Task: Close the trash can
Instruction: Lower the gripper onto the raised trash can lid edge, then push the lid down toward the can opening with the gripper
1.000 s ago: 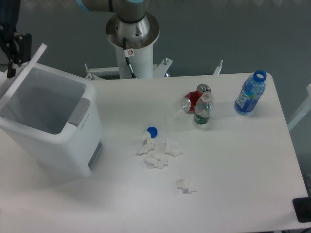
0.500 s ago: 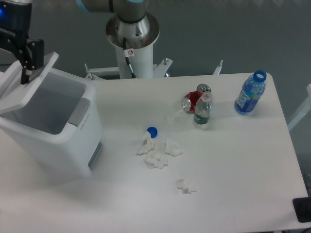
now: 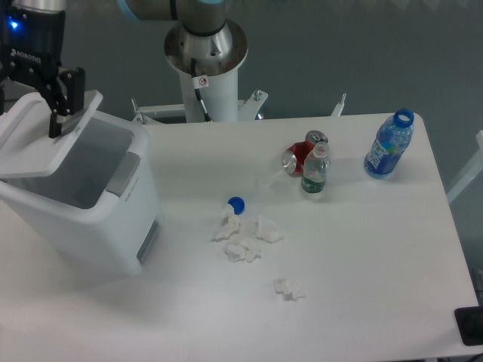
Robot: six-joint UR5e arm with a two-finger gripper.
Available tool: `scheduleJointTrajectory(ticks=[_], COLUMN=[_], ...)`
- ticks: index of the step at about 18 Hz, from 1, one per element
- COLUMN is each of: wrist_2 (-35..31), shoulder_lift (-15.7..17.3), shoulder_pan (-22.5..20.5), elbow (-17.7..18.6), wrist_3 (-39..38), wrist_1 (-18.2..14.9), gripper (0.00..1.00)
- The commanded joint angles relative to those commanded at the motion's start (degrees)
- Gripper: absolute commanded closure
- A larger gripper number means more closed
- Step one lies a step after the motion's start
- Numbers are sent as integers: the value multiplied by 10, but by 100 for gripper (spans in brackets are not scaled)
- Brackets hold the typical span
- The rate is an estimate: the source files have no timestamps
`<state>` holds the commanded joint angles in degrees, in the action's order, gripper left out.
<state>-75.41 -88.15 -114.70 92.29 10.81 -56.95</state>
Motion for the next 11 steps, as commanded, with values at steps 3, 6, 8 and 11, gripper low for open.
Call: scheduleJointTrajectory(ticks=[3, 6, 8, 11], wrist_2=[0, 0, 1, 2], shoulder_lift=[-4, -4, -4, 3], shoulder_pan=[0, -1, -2, -8], elbow=[2, 3, 6, 15], wrist_3=[0, 0, 7, 20], wrist_1=[0, -1, -1, -3], gripper=[46, 57, 57, 57])
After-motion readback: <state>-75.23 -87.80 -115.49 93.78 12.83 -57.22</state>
